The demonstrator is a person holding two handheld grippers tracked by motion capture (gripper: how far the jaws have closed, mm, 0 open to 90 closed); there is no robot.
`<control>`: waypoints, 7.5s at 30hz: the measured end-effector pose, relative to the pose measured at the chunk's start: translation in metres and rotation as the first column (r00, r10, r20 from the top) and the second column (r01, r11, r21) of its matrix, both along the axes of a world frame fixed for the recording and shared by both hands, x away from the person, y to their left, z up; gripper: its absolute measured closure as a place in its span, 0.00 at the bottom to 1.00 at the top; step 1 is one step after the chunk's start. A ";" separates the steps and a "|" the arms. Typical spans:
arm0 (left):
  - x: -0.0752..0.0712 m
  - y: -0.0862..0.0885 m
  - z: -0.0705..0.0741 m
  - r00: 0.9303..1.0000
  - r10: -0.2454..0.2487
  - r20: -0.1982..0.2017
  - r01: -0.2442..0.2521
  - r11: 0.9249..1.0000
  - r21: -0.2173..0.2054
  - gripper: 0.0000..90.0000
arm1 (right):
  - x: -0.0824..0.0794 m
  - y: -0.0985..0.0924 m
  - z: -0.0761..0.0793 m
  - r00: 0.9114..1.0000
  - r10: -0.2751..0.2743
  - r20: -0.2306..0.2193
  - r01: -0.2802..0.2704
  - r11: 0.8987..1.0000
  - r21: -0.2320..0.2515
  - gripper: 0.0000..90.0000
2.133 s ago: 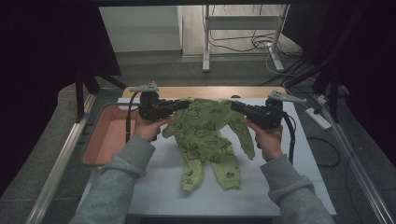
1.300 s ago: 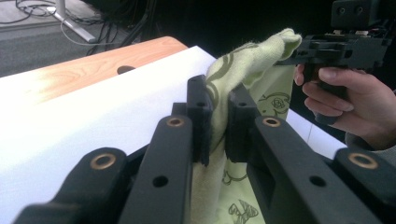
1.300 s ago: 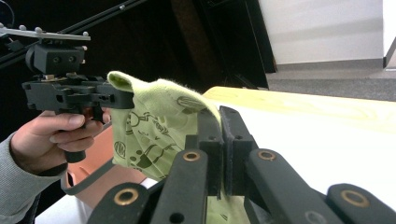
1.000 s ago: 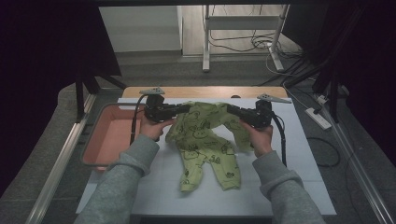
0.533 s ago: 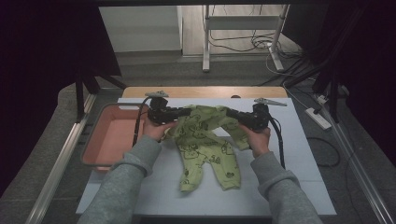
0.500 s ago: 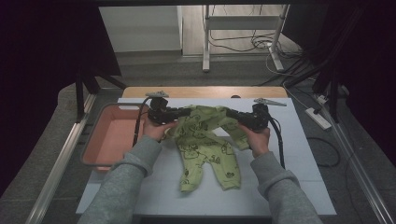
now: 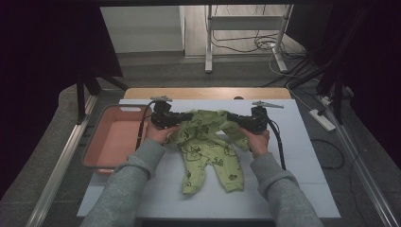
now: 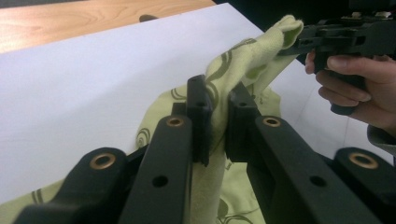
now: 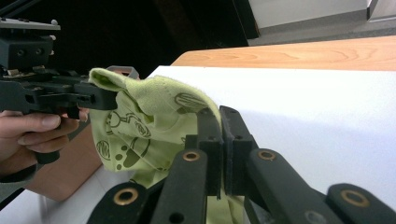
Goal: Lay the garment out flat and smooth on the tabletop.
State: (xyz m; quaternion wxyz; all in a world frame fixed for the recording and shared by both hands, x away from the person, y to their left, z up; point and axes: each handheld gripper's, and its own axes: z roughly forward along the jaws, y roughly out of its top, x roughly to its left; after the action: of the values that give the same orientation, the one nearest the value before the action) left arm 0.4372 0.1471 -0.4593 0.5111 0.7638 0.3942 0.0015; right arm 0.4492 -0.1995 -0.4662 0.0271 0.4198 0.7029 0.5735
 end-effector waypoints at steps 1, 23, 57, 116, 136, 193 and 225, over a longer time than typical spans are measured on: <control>0.001 0.000 -0.001 1.000 0.002 -0.004 -0.002 1.000 0.000 0.91 | 0.001 0.000 -0.001 1.000 -0.002 -0.002 0.002 1.000 -0.001 0.98; 0.012 -0.009 -0.010 0.995 0.098 -0.001 -0.098 0.993 0.066 0.72 | 0.026 0.001 -0.015 0.999 -0.051 -0.019 0.050 0.998 -0.043 0.80; -0.028 -0.007 0.015 0.988 0.129 0.089 -0.138 0.984 0.112 0.42 | 0.007 -0.015 0.016 0.990 -0.117 0.075 0.123 0.989 -0.082 0.48; -0.103 0.005 -0.007 0.996 0.013 0.093 -0.018 0.998 0.053 0.44 | -0.094 -0.024 -0.032 0.995 0.093 0.046 -0.075 0.953 -0.295 0.50; -0.108 0.007 -0.007 0.995 0.010 0.095 -0.015 0.998 0.053 0.43 | -0.089 -0.009 -0.049 0.992 0.124 0.002 -0.114 0.915 -0.386 0.53; -0.113 0.006 -0.010 0.997 -0.008 0.081 0.003 0.998 0.063 0.42 | -0.148 -0.042 -0.046 0.974 0.212 -0.077 -0.224 0.866 -0.447 0.90; -0.119 0.003 -0.013 0.997 -0.007 0.075 0.002 0.998 0.057 0.41 | -0.090 -0.052 -0.035 0.994 -0.069 0.090 0.098 0.916 -0.388 0.56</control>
State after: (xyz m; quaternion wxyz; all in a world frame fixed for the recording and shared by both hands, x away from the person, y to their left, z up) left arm 0.3180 0.1502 -0.4728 0.5035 0.7784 0.3728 0.0404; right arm 0.3593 -0.2512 -0.5016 0.1612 0.4138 0.7835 0.4347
